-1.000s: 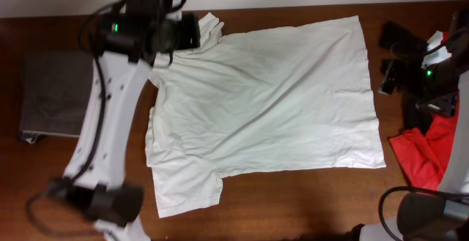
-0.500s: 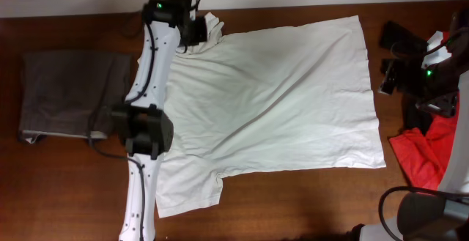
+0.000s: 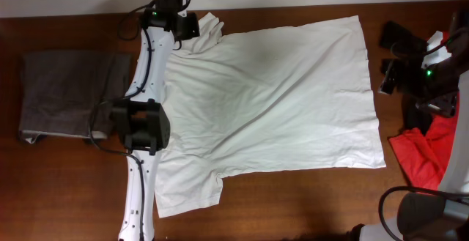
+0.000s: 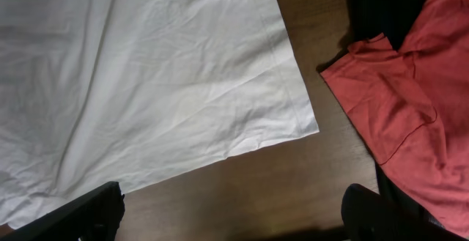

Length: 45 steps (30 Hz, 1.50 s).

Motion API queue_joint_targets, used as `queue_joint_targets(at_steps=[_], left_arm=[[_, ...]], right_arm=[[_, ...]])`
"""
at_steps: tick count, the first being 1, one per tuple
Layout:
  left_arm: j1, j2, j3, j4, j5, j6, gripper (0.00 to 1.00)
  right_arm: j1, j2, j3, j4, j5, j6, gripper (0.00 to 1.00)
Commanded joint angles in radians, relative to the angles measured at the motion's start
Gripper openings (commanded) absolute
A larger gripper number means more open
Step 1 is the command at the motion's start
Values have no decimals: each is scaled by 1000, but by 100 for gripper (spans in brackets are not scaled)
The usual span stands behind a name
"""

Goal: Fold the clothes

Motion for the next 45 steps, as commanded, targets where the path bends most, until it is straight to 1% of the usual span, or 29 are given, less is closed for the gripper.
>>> queue_joint_targets(at_steps=[1, 15, 20, 26, 30, 34, 36, 40, 45], left_arm=[[-2, 61, 16, 1, -4, 16, 0], [-10, 173, 8, 6, -6, 16, 0], [-10, 226, 8, 26, -47, 16, 0], [-8, 298, 8, 114, -55, 16, 0], [-3, 339, 8, 200, -71, 16, 0], [-1, 349, 8, 275, -98, 17, 0], [-1, 348, 11, 317, -97, 37, 0], [-2, 343, 86, 336, -98, 113, 0], [-1, 296, 319, 262, -98, 128, 0]], right_arm=[[5, 7, 0, 0, 13, 8, 99], [5, 7, 0, 0, 13, 8, 99], [5, 7, 0, 0, 13, 8, 99], [5, 7, 0, 0, 13, 8, 99], [5, 7, 0, 0, 13, 8, 99], [5, 7, 0, 0, 13, 8, 99], [5, 7, 0, 0, 13, 8, 99], [5, 7, 0, 0, 13, 8, 99], [5, 7, 0, 0, 13, 8, 99]])
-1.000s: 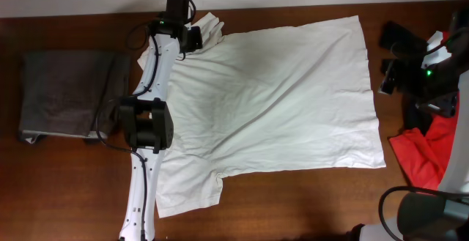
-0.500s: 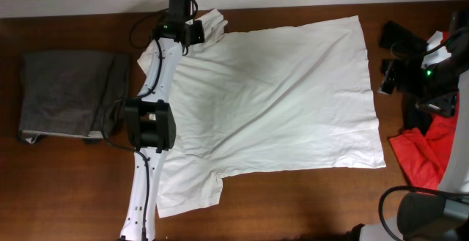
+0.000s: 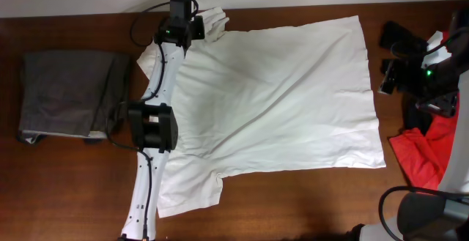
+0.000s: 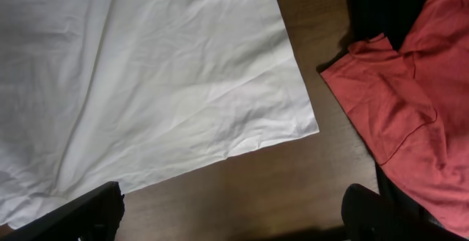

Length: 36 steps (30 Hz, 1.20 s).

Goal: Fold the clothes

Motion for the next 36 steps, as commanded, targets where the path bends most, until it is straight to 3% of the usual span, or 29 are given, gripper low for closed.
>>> queue_joint_targets(at_steps=[1, 5, 10, 20, 25, 28, 32, 36], left_arm=[[7, 0, 160, -40, -23, 40, 0], [-2, -177, 180, -141, -80, 36, 0], [-26, -421, 180, -402, -199, -9, 0], [-124, -888, 179, -1011, -204, -148, 0], [-178, -1044, 130, -1018, -49, -87, 0], [-209, -1135, 66, -1018, -12, -87, 0], [-239, -1296, -115, -1018, -13, -88, 0], [-240, -1484, -365, -1018, -14, -127, 0]], right_arm=[[5, 6, 0, 0, 13, 7, 99], [5, 6, 0, 0, 13, 7, 99], [5, 6, 0, 0, 13, 7, 99], [5, 6, 0, 0, 13, 7, 99], [5, 6, 0, 0, 13, 7, 99], [-2, 6, 6, 135, 65, -49, 99], [-3, 12, 6, 301, 65, -49, 99], [-2, 12, 6, 326, 65, -49, 99]])
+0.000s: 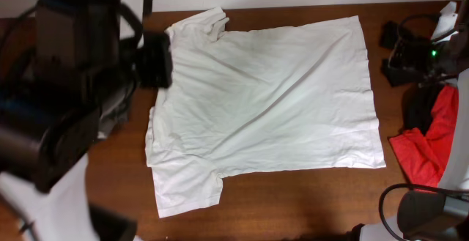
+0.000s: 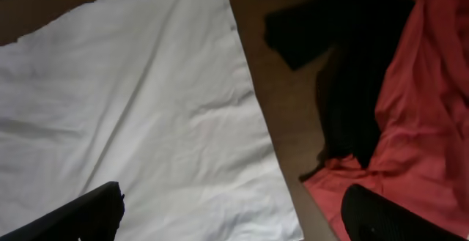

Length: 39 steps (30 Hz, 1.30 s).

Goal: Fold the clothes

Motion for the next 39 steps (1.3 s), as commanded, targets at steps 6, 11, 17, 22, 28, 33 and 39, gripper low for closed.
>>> queue_joint_targets(at_steps=[6, 11, 17, 22, 28, 33, 39], left_arm=[[-3, -381, -605, 0, -73, -150, 0], [-2, -489, -979, 43, -77, -238, 0], [-2, -495, -1358, 278, 34, -252, 1], [-2, -436, -1560, 465, 53, -252, 9], [-2, -335, -1603, 541, 51, -251, 24], [6, -283, -1603, 560, 5, -251, 25], [74, -277, -1603, 597, -4, -251, 30]], right_arm=[[-2, 4, 6, 3, 0, -6, 99], [2, 4, 6, -124, -166, -7, 99], [-12, 4, -25, -290, -87, 124, 69], [-52, 3, -133, -332, 104, 271, 68], [-154, 3, -360, -208, 111, 283, 69], [-196, 3, -536, -81, 75, 284, 66], [-198, 4, -652, 13, 90, 356, 55]])
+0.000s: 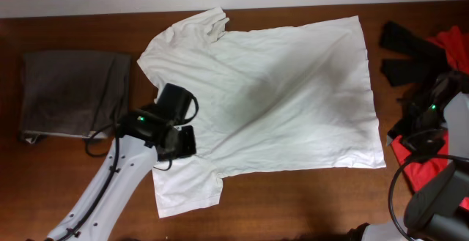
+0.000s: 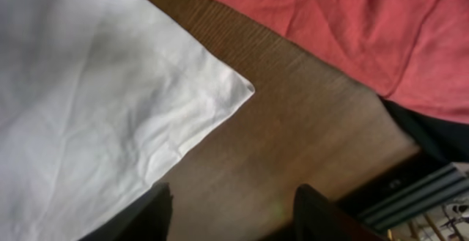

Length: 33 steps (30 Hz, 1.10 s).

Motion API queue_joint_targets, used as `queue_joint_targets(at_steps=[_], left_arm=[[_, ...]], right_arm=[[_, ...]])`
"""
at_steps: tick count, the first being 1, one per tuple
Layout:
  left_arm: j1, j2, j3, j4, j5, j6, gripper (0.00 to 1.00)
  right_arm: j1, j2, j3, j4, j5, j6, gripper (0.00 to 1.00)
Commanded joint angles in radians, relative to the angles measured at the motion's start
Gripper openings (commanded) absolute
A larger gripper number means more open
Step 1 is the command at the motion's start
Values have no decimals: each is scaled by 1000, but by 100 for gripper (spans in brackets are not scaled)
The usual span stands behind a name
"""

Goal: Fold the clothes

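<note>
A white T-shirt (image 1: 271, 94) lies spread flat across the table, its sleeves at the far left (image 1: 209, 21) and near left (image 1: 187, 193). My left gripper (image 1: 178, 142) is low over the shirt's left side, just above the near sleeve; the overhead view does not show how its jaws stand. My right gripper (image 2: 234, 197) is open over bare wood, beside the shirt's near right corner (image 2: 238, 91). Nothing lies between its fingers (image 2: 157, 212).
A folded grey garment (image 1: 73, 94) lies at the left of the table. A black garment (image 1: 403, 50) and a red one (image 2: 344, 21) are heaped at the right edge, close around the right arm (image 1: 432, 109).
The left arm was raised near the camera at the upper left; it is now low over the shirt's left side. The right gripper has moved from the far right hem to the near right corner.
The left gripper was at the far sleeve, which lay bunched. Then the sleeve lay further out with the gripper beside it. Then the arm was high and the sleeve flat. The right arm stayed at the right edge, then moved far, now near.
</note>
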Motion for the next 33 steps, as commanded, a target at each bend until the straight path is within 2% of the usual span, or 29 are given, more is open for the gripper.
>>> queue_joint_targets(at_steps=[1, 10, 14, 24, 33], left_arm=[[53, 4, -5, 16, -21, -5, 30], [201, 4, -5, 62, -20, -5, 30], [238, 4, -6, 62, -21, -5, 34], [251, 5, -6, 68, -36, -5, 35], [251, 4, -6, 69, -37, 2, 39]], right_arm=[[-2, 0, -48, 35, 39, 73, 55], [-2, 0, -216, 214, 35, 106, 52], [-2, 0, -264, 270, 37, 106, 51], [-1, 0, -383, 444, 31, 120, 51], [-1, 0, -414, 483, 34, 121, 50]])
